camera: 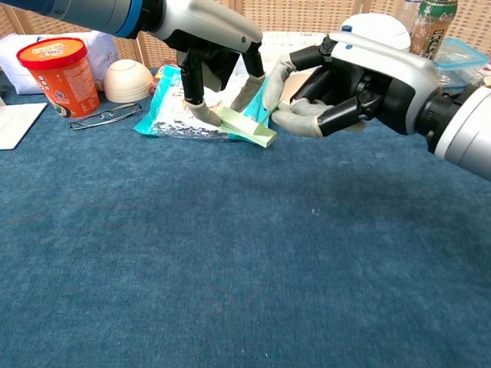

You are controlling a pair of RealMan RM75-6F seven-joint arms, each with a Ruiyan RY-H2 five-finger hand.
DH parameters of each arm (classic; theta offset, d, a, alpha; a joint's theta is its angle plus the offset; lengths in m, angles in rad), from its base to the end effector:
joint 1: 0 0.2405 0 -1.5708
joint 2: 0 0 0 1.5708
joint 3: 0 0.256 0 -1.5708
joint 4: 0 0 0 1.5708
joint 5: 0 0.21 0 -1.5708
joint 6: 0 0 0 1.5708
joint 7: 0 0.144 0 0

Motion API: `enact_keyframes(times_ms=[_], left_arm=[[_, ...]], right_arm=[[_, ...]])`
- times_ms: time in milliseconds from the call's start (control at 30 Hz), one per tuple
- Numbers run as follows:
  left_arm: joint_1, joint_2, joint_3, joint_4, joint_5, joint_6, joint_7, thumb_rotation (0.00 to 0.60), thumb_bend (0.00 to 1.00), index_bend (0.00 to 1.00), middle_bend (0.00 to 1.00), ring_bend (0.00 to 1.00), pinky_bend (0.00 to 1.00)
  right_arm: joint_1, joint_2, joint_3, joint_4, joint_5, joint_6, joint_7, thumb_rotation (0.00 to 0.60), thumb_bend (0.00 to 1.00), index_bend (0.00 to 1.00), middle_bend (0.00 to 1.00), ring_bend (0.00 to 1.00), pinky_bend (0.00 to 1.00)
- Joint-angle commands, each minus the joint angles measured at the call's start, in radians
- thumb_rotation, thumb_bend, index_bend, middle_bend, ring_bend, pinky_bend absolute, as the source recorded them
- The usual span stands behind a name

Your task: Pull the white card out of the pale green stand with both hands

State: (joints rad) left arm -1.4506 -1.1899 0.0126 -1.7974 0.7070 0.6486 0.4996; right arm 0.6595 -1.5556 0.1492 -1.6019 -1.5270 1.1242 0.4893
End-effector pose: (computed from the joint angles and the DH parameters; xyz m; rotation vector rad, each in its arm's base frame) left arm 0.0096 0.3569 0.0243 -2.4145 -0.5535 -0.6329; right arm -0.0997 -0.2908 -0.0055 1.7477 -1.5572 1.6896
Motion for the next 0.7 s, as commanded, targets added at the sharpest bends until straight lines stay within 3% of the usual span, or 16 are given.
enact_keyframes(times_ms=[33,700], left_arm=[[0.000,0.000,0.000,0.000,0.000,0.001,-0.001,0.600,0.38,0.68,1.00,1.00,1.00],[-0.009,-0.007,0.008,0.009,-0.003,-0.004,-0.004,0.600,0.38,0.68,1.00,1.00,1.00]], right_arm=[[0.000,-0.003,0.001,0.002,0.001,0.002,-0.002,0.600,0.41,0.53,0.96,1.00,0.97],[0.005,-0.019,0.006,0.012,0.014,-0.001,0.005,0.600,0.44,0.60,0.97,1.00,0.97]])
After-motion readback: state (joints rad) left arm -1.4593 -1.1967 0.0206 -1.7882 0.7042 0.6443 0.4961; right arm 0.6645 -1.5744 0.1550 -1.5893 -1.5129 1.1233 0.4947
